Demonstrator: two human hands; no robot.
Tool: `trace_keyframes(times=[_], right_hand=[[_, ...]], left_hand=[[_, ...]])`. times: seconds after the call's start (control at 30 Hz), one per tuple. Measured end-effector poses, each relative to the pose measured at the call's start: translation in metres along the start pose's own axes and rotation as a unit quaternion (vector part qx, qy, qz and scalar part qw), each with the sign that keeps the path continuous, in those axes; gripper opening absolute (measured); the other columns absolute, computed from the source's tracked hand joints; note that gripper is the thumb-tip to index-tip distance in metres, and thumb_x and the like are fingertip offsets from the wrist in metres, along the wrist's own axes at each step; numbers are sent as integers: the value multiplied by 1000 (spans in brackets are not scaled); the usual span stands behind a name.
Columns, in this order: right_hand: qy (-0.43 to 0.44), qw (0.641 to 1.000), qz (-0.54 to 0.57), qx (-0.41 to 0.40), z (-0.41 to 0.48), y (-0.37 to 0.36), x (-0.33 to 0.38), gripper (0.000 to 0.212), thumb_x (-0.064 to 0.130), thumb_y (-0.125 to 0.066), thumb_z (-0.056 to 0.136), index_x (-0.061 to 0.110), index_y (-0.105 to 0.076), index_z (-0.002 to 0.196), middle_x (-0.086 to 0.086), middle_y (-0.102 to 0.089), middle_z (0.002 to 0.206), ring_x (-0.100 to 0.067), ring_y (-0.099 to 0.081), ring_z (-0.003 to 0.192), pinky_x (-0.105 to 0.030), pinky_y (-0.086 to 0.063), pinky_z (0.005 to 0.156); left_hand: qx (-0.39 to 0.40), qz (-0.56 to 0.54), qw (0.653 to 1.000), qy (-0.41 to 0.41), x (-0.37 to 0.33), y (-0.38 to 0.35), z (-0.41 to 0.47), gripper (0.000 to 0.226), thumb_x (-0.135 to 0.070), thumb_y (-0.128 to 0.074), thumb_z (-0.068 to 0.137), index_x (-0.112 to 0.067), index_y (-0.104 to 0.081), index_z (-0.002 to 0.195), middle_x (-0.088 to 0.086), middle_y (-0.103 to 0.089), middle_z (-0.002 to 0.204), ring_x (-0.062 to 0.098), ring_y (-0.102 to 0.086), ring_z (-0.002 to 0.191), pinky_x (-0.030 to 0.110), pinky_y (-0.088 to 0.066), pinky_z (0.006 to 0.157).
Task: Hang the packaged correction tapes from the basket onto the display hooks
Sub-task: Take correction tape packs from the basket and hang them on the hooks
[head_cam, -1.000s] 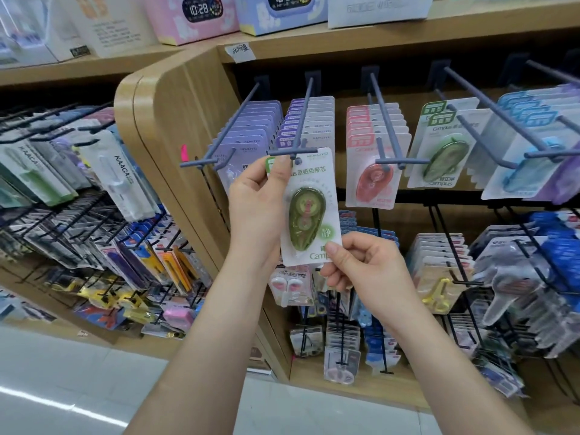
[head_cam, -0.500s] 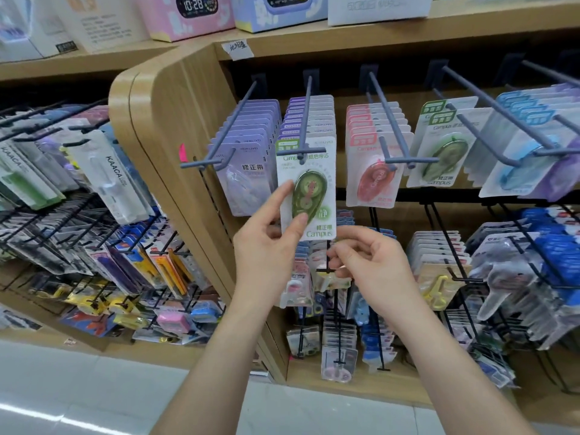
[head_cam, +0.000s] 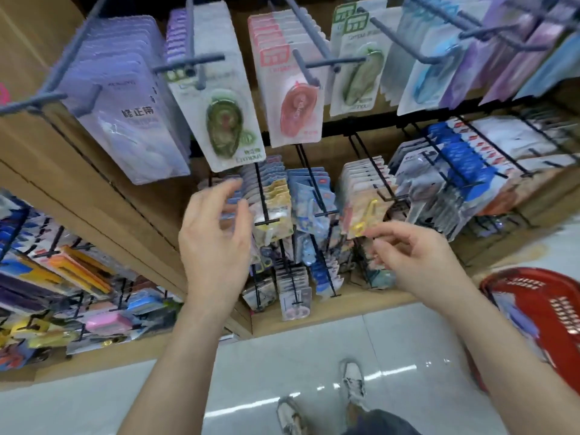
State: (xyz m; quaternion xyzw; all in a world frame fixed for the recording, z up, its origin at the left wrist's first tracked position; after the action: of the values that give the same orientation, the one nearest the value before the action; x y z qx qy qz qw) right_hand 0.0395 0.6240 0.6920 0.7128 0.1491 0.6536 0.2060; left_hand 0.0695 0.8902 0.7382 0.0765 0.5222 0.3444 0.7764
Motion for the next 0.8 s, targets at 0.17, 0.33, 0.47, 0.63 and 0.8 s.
trace_keyframes(times=[0.17,0.33,0.47,0.63,0.8], right_hand=[[-18,989,-149,-6,-28,50,-59,16,15,-65,93,22,-73,105,13,-71,84,-3,-64,76,-20,-47,70],[-85,974,-211,9,-64,112,-136,19,17,-61,94,21,-71,110,-1,-75,93,-22,-69,87,-33,-53,77],[-146,965,-219,-25,-111,183,-206,17,15,-60,93,25,-70,103,17,-61,71,-13,-55,75,-13,-38,64],[-297,934,-166,-112,-194,283,-299,15,17,-63,93,22,-71,104,2,-73,91,-24,-68,92,-32,-47,74],[-418,877,-67,-227,-264,347,-370,22,14,-62,94,27,-70,109,3,-75,99,-22,-69,93,-25,-42,73]], left_hand=[[193,-1,981,-5,-16,-63,-57,20,-16,-61,95,-21,-73,111,-20,-67,88,-8,-60,80,9,-46,71],[317,20,943,-94,-56,-142,-119,18,-12,-65,91,-22,-76,101,-11,-72,91,3,-62,80,16,-48,71],[399,43,900,-167,-106,-218,-177,23,-14,-58,83,-21,-76,96,-8,-73,90,8,-60,83,17,-46,72],[499,50,843,-194,-169,-323,-251,33,-29,-47,85,-25,-77,98,-10,-73,90,10,-65,81,20,-46,75],[579,56,786,-210,-214,-421,-300,23,-10,-63,86,-23,-77,100,-9,-75,96,7,-63,84,10,-39,74]])
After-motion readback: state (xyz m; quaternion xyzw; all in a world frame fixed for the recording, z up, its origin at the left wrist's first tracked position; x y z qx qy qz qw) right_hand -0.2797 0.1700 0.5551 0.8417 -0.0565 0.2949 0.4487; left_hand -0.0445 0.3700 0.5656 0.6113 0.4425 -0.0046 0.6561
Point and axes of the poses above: each hand's wrist, its own z-axis towards the middle knuckle, its own y-axis out of the back of the hand, x = y × z, the point moved 4 cm from there along z, towards the middle knuckle
